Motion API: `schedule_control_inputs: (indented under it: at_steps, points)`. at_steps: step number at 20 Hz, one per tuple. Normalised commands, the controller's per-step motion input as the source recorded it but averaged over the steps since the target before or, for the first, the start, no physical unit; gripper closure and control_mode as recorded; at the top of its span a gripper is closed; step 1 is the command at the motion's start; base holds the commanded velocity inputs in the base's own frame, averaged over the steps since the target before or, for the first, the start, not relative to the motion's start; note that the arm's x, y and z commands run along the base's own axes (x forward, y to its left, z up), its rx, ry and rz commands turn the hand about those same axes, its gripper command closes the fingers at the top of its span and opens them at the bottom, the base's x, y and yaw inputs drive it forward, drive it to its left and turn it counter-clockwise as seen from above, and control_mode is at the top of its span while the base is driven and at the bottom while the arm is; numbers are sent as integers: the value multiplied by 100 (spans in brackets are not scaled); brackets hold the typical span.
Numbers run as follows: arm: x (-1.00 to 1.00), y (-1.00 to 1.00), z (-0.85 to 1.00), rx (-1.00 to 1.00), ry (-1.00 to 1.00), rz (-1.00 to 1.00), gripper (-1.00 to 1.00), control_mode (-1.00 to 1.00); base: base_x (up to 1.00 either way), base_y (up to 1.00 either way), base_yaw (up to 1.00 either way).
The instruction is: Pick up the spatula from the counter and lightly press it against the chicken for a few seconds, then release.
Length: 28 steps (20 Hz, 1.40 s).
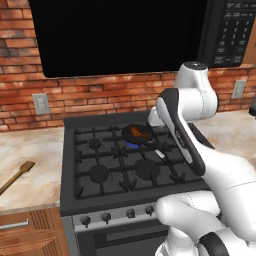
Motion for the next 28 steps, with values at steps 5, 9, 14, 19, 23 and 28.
schedule_control_inputs:
  at_steps: [5, 9, 14, 19, 23, 28]
  points:
    - [-46, 44, 2, 0, -9, -2, -100, -100, 0, 0, 0]
    - [-39, 42, 9, 0, -8, -2, -100, -100, 0, 0, 0]
    - [-51, 39, 6, 0, -11, -3, -100, -100, 0, 0, 0]
    - [-39, 43, 5, 0, -7, -3, -100, -100, 0, 0, 0]
    - [-37, 42, 5, 0, -4, -2, -100, -100, 0, 0, 0]
    - [-19, 42, 2, 1, 0, 0, -100, -100, 0, 0, 0]
